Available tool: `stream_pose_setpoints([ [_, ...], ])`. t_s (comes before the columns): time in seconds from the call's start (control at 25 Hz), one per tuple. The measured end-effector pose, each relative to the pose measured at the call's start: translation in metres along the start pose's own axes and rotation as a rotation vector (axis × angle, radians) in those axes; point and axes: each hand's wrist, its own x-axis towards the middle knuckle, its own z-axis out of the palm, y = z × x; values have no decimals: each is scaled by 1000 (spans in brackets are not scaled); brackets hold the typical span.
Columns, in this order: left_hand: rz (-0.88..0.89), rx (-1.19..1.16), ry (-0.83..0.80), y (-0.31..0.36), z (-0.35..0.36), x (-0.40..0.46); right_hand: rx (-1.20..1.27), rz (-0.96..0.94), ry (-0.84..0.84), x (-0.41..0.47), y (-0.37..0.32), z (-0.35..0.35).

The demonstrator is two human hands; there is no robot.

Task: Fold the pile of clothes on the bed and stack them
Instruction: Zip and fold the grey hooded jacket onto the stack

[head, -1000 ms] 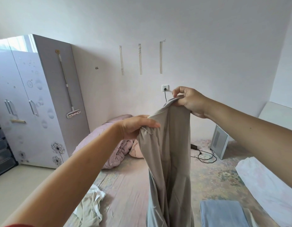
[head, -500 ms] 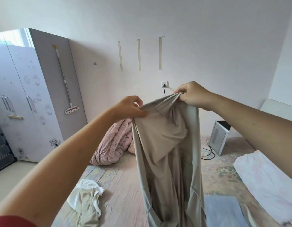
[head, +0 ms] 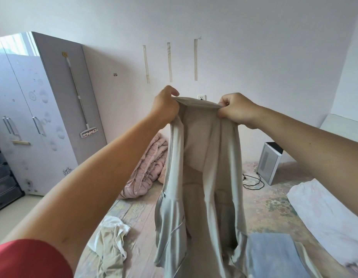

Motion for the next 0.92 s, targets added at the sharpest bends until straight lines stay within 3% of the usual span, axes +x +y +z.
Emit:
stream_pose_setpoints([
  [0.08,-30,-59,2,6,5,2,36,-6,163,2,0,5],
  [0.16,-25,-47,10,13,7,-1,127,8,207,3,-2,12],
  [0.28,-1,-50,24,18,5,1,104,75,89,1,-6,16],
  [0.44,15,-50,-120,12,-3,7,-109,29,10,-9,-8,10],
  [0.64,30,-369,-161,14,-8,2,523,53,-561,-33,-10,22],
  [0.72,61,-469,-266,13,-14,1,584,45,-473,-29,2,25],
  [0.8,69,-442,-308,13,-19,4,468,7,-216,-20,19,25],
  [0.84,64,-412,-301,12,-22,6,379,-20,-185,-17,26,26],
  [0.92,58,-370,-275,14,-21,7,261,-45,-351,-17,39,32],
])
